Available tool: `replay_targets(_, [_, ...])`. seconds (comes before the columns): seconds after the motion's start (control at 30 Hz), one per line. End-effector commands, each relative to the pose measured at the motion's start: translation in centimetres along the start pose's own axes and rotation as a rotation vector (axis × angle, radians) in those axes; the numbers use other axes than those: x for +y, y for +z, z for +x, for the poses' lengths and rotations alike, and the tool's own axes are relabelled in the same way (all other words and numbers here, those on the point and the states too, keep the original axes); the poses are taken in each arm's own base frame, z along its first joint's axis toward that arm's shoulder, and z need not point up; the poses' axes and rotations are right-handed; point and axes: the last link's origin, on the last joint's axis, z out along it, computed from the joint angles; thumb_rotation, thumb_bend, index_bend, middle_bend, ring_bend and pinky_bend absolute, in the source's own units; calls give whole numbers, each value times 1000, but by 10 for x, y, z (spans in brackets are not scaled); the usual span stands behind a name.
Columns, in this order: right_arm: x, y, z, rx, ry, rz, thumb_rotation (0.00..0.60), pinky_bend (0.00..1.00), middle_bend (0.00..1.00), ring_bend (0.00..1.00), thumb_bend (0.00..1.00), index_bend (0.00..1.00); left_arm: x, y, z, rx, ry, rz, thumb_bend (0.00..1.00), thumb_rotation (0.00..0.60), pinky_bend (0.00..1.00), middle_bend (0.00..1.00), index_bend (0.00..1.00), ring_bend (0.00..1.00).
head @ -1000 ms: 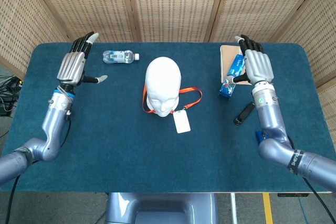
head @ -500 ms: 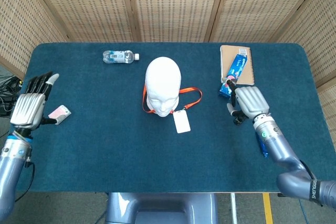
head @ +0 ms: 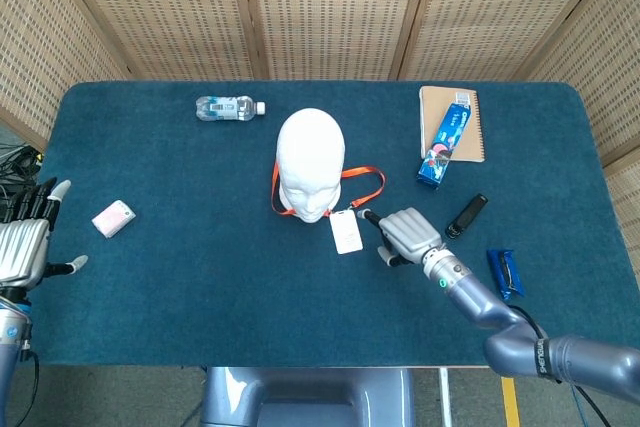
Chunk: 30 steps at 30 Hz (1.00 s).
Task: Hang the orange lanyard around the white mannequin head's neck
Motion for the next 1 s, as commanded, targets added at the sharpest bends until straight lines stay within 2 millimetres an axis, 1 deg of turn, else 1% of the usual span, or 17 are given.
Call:
replay_targets(0.03, [-9,8,-6,-25,-16,16,600,691,683,583,683,159,-1,1,-1,-5,-1,0,0,600,0,0,0,0])
replay_targets(0.2, [-18,19,-17,-63,-37,15,600,691,684,584,684,184,-4,3,-2,-9,-4,8,0,600,0,0,0,0])
replay_targets(0.4, [-25,29,-25,-84,-54,0,600,691,684,584,685,199,-5,4,-3,-16,-5,8,0,600,0,0,0,0])
replay_targets(0.6, [-23,37,-33,-118,-67,-38,600,691,685,584,685,234,-6,5,-3,-19,-10,8,0,600,0,0,0,0])
replay_targets(0.8, [-20,37,-38,-175,-79,-68,600,691,686,584,685,271,-7,6,-4,-29,-12,6,0,600,0,0,0,0])
replay_targets(1.0, [-24,27,-42,-237,-115,-46,600,691,691,584,687,272,-6,6,-5,-33,-10,3,0,600,0,0,0,0])
